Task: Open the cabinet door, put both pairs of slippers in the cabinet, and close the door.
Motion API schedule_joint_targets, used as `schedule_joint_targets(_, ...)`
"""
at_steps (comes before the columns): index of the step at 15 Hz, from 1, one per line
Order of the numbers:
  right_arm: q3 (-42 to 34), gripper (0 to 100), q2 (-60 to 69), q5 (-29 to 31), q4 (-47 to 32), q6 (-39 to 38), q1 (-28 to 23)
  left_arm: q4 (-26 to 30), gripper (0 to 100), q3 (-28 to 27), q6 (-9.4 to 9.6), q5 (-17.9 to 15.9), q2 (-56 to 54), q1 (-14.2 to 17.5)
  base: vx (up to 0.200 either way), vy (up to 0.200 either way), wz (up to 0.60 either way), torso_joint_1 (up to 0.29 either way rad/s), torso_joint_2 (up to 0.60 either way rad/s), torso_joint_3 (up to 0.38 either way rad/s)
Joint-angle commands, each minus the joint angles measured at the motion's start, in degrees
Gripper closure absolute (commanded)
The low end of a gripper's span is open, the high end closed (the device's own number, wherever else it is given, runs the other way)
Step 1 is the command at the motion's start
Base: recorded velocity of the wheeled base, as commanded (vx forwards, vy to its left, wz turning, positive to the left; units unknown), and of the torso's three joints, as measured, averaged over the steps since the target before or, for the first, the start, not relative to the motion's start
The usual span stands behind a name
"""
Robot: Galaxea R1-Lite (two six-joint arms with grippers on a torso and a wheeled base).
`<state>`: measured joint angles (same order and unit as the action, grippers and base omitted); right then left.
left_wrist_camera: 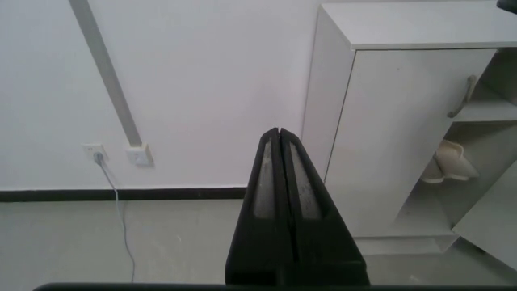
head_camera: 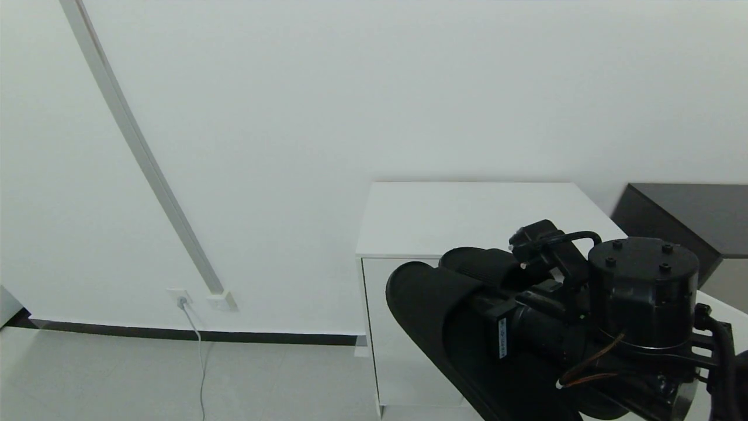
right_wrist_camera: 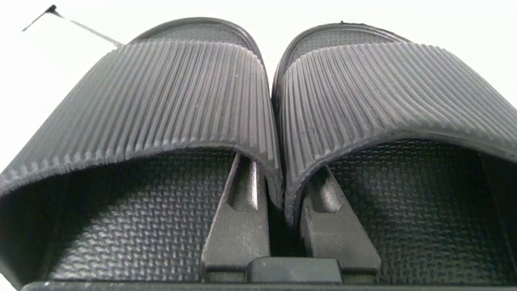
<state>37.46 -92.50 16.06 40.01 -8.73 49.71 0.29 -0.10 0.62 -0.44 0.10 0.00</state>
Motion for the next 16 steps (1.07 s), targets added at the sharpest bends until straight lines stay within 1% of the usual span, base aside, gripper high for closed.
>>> schedule_joint_targets(1, -0.28, 100, -0.05, 0.03, 0.07, 0.03, 0.21, -0.03, 100, 0.01, -0.01, 0.0, -0.01, 0.0, 0.0, 0.0, 0.0, 0.0, 0.0, 0.0)
schedule_joint_targets(15, -0.81, 100, -0.13, 0.29, 0.16, 0.29, 0.74, -0.03, 100, 0.01, -0.01, 0.09, -0.01, 0.0, 0.0, 0.0, 0.0, 0.0, 0.0, 0.0)
schedule_joint_targets(16, -0.81, 100, -0.05, 0.29, 0.16, 0.29, 0.74, -0.03, 100, 0.01, -0.01, 0.09, -0.01, 0.0, 0.0, -0.2, 0.0, -0.002, 0.0, 0.002)
